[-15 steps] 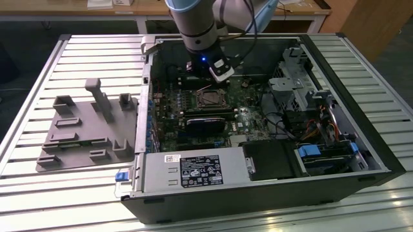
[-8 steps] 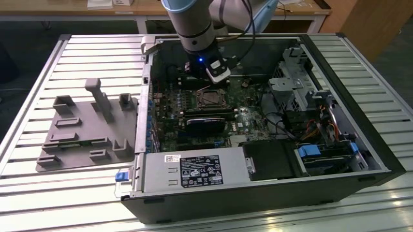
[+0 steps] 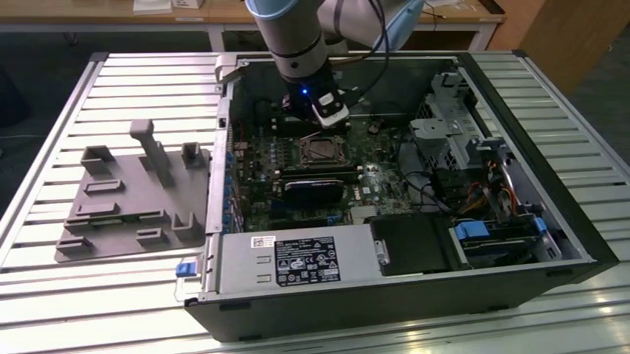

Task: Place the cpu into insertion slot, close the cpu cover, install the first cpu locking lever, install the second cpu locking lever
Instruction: 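Install the first cpu locking lever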

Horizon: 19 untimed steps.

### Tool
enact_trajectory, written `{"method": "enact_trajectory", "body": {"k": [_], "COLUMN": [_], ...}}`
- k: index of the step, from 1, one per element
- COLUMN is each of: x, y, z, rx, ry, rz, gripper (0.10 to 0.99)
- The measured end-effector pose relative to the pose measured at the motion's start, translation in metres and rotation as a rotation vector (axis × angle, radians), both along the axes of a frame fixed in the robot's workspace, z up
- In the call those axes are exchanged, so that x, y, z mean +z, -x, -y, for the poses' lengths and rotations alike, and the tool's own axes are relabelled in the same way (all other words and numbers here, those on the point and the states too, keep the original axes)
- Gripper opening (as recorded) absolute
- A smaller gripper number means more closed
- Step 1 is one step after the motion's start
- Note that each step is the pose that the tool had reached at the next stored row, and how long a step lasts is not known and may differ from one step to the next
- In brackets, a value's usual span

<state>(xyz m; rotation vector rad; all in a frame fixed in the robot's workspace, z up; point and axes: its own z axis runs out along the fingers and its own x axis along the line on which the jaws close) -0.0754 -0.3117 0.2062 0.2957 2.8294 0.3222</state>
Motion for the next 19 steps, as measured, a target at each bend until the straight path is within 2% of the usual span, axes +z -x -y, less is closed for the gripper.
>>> {"method": "enact_trajectory", "body": {"k": [19], "x": [-0.0044], "y": [0.0002], "z": [-0.0110], "rx": [-0.077], "ry": [0.001], "rz": [0.0001], "gripper": [0.102]}}
